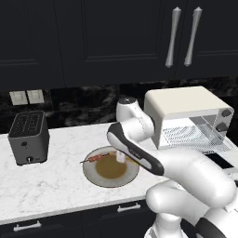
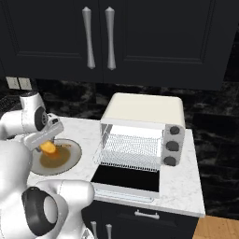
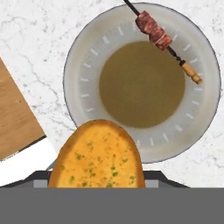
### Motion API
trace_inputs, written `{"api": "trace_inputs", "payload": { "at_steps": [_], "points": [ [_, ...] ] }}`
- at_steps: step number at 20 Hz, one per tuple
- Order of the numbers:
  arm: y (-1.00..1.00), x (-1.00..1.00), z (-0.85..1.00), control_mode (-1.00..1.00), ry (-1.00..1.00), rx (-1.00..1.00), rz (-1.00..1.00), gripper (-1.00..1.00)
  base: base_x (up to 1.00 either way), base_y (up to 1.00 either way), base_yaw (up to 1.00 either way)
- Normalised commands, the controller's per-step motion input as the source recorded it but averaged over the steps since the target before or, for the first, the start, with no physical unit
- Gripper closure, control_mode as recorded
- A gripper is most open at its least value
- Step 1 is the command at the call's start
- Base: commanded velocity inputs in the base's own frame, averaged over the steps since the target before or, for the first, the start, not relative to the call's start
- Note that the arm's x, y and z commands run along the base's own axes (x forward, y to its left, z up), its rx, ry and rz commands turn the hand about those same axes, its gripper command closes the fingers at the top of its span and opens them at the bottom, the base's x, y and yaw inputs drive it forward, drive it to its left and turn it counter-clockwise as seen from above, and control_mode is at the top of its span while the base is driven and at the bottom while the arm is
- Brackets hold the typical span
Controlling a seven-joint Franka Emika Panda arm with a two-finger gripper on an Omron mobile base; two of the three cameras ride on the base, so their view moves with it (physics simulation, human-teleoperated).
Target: Pick up the kebab skewer and baguette bread, and place them inside the toaster oven. Close the toaster oven door and start by setting the timer.
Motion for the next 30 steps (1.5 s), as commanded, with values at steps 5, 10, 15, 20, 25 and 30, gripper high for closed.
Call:
{"api": "trace_inputs", "payload": {
  "at_steps": [5,10,15,20,25,30],
  "points": [
    [-0.24,-0.65,0.72,-1.00,-0.16,-0.09,0.10,1.00,0.00,0.00,0.00],
    [-0.47,-0.53,0.72,-1.00,-0.10,-0.05,0.10,1.00,0.00,0.00,0.00],
    [-0.94,-0.23,0.31,-1.00,-0.06,-0.01,0.05,1.00,0.00,0.00,0.00],
    [-0.95,-0.03,0.35,-1.00,-0.02,0.00,0.05,1.00,0.00,0.00,0.00],
    [-0.95,0.00,0.22,-1.00,-0.03,0.00,0.03,1.00,0.00,0.00,0.00],
    [-0.87,0.00,0.04,-1.00,-0.06,0.00,0.09,1.00,0.00,0.00,0.00]
  ]
}}
